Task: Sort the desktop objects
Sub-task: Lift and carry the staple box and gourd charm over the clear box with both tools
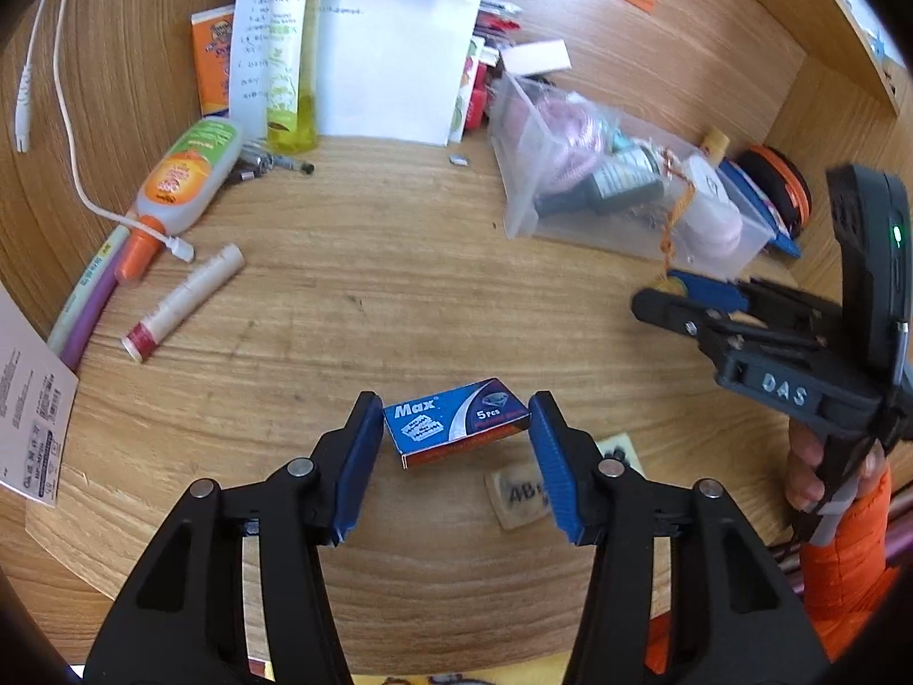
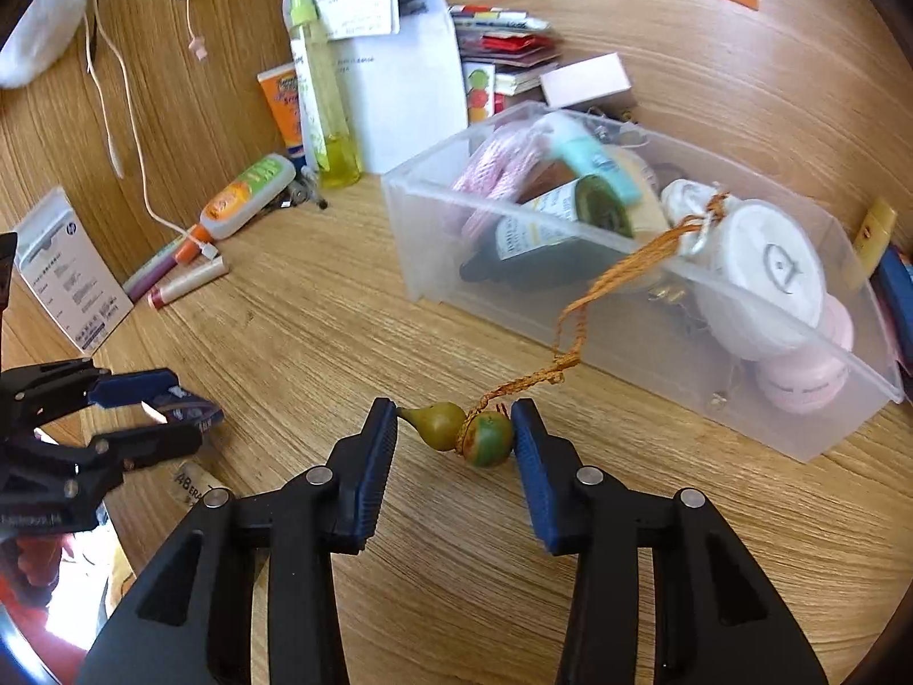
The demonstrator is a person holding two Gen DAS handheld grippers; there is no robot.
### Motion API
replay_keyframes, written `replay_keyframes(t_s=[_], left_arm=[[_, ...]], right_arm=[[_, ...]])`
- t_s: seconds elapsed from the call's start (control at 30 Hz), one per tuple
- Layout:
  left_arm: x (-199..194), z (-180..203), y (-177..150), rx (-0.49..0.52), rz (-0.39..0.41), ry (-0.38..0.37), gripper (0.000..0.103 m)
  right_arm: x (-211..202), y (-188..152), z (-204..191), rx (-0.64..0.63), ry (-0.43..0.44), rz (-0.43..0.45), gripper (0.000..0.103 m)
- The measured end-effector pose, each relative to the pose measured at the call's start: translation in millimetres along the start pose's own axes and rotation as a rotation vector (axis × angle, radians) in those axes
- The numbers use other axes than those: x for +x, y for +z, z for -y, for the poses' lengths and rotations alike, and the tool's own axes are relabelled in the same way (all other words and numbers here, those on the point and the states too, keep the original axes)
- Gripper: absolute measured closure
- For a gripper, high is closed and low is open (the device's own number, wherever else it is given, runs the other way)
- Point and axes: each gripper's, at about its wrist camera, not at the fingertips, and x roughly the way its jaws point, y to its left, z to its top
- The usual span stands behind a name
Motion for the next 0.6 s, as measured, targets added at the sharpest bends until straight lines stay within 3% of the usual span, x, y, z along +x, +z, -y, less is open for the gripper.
replay_keyframes(t_s=[0.33, 0.6], left_arm=[[-7, 6, 34, -0.032, 0.079, -0.042, 0.051], [-9, 28, 62, -0.003, 0.130, -0.077, 0.051]], right_arm=[[-38, -7, 39, 0.079, -0.057, 0.049, 0.065], [-78, 1, 73, 0.129, -0.112, 0.144, 0.065]])
